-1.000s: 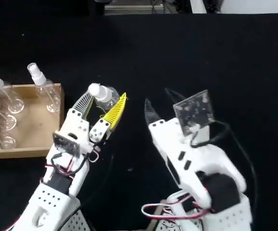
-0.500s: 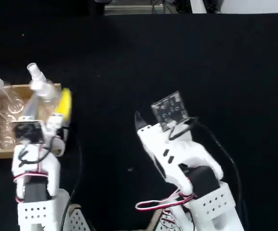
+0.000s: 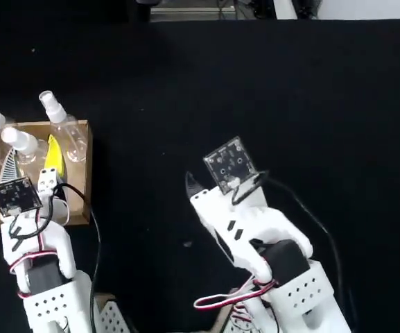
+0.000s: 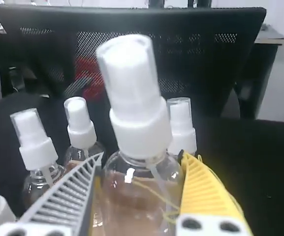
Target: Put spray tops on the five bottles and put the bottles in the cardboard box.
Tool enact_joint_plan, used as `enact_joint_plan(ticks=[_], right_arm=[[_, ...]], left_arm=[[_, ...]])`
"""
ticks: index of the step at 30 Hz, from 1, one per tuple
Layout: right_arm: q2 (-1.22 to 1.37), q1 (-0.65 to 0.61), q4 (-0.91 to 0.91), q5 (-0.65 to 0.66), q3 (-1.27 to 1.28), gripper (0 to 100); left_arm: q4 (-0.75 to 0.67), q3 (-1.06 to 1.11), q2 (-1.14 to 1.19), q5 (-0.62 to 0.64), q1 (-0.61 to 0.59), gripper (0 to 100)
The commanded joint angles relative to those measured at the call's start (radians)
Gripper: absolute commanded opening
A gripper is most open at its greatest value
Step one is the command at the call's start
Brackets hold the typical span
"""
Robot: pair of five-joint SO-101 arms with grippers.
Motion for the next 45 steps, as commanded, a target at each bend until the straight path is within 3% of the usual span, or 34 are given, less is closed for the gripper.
enact_joint_plan(ticks=[1,5,13,30,45], right_arm=[[-0.018,-0.009,-0.029,-0.003,-0.004,13.5],[-0.018,-0.011,-0.031,-0.002,0.012,13.5],[-0.018,-0.008,-0.031,-0.002,0.015,13.5],[-0.018,-0.006,-0.025,-0.002,0.015,13.5],[-0.018,-0.006,-0.023,0.002,0.015,13.5]], left_arm=[[0.028,0.03,-0.011,-0.002,-0.012,3],[0.023,0.03,0.012,0.002,-0.008,3],[0.018,0.035,0.11,-0.002,0.107,3],[-0.31,0.036,0.477,-0.003,0.105,3],[-0.315,0.028,0.608,-0.003,0.077,3]])
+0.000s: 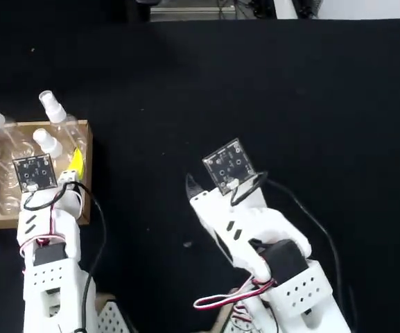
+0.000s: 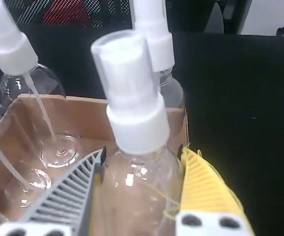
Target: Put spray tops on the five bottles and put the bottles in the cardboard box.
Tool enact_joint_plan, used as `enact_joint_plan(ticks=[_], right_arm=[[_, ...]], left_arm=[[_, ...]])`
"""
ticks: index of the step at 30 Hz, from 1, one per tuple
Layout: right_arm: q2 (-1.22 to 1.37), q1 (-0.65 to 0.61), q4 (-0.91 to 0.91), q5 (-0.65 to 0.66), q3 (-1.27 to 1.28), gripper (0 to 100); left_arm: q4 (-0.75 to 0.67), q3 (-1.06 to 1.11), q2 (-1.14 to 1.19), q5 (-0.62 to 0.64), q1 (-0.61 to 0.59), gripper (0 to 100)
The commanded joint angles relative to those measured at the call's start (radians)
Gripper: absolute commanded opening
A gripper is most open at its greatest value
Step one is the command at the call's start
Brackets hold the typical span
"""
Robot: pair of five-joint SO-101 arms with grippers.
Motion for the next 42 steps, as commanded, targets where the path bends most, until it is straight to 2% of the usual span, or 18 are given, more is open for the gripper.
enact_joint_plan(ticks=[1,23,29,42], right_arm=[[-0.018,-0.005,-0.023,0.002,-0.005,13.5],[-0.018,-0.005,-0.026,0.006,-0.005,13.5],[-0.018,-0.005,-0.028,0.008,-0.005,13.5],[-0.018,-0.005,-0.028,0.008,-0.005,13.5]], left_arm=[[-0.015,0.015,0.021,-0.003,-0.012,3],[0.003,0.015,0.026,-0.003,-0.016,4],[0.066,0.015,0.02,-0.003,-0.016,18],[0.072,0.015,0.018,-0.002,-0.019,19]])
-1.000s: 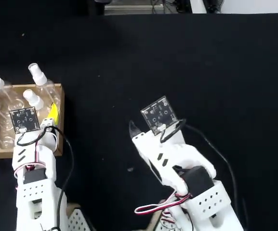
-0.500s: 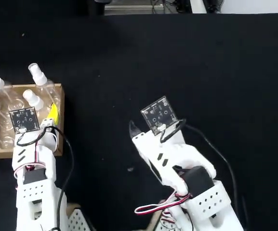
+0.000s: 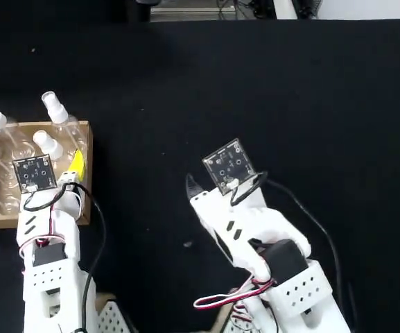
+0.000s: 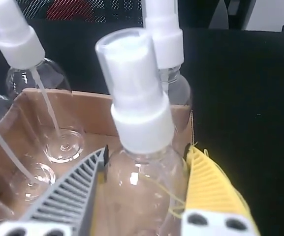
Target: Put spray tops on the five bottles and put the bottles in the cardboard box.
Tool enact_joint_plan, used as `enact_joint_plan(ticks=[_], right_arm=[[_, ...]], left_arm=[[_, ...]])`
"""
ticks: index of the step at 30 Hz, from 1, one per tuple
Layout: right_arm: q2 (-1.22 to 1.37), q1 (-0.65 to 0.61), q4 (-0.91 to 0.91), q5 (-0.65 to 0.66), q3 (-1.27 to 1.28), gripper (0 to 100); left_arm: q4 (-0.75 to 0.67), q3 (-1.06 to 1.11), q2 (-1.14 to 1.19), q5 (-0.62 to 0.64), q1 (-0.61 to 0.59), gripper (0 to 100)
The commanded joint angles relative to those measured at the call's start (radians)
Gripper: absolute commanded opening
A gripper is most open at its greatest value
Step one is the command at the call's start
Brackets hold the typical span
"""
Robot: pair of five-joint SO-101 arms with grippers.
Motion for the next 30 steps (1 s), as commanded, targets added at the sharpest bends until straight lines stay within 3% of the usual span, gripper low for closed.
enact_joint_plan(ticks=[1,7,13,27,30], right_arm=[[-0.018,-0.005,-0.028,0.008,-0.005,13.5],[-0.018,-0.005,-0.028,0.008,-0.005,13.5],[-0.018,-0.005,-0.028,0.008,-0.005,13.5],[-0.018,-0.003,-0.029,0.008,-0.005,13.6],[-0.018,-0.003,-0.029,0.008,-0.005,13.6]], left_arm=[[0.034,0.016,0.003,0.002,-0.012,20],[0.032,0.016,0.003,0.002,-0.036,35],[0.034,0.016,0.003,0.002,-0.067,30],[0.04,-0.005,0.003,0.002,-0.058,30],[0.16,-0.077,0.003,0.009,-0.058,30]])
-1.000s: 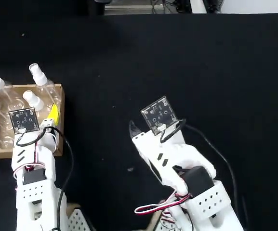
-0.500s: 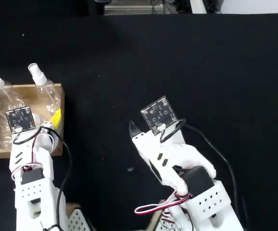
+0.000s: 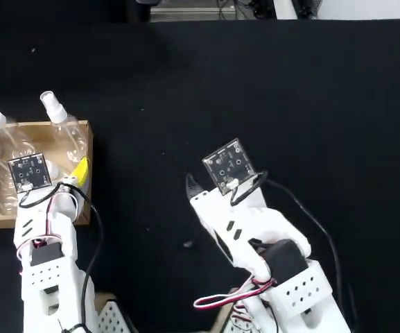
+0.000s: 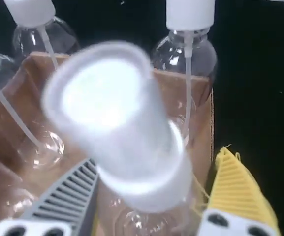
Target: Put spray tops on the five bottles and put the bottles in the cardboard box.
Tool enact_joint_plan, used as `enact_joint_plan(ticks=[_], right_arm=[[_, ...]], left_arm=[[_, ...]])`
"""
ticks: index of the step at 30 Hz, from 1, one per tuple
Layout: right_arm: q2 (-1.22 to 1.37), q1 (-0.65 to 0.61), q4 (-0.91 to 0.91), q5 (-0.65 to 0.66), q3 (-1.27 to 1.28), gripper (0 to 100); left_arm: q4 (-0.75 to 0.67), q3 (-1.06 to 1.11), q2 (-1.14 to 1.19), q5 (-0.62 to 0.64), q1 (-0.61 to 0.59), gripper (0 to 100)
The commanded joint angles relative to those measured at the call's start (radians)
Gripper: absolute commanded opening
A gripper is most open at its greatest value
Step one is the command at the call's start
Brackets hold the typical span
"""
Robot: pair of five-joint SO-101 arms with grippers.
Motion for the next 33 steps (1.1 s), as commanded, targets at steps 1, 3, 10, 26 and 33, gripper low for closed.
enact_joint_plan(ticks=[1,3,10,26,33], right_arm=[[-0.018,-0.003,-0.029,0.008,-0.005,13.6],[-0.018,-0.003,-0.029,0.008,-0.005,13.6],[-0.018,-0.003,-0.029,0.008,-0.005,13.6],[-0.018,-0.003,-0.025,0.008,-0.005,13.6],[-0.018,-0.003,-0.021,0.0,-0.005,13.3]], left_arm=[[0.176,-0.11,-0.015,0.006,-0.005,30],[0.284,-0.179,-0.015,0.008,-0.01,30],[0.342,-0.225,-0.015,0.005,-0.016,30],[0.914,-0.317,-0.517,-0.002,-0.015,30],[1.204,-0.369,-0.623,0.0,-0.015,30]])
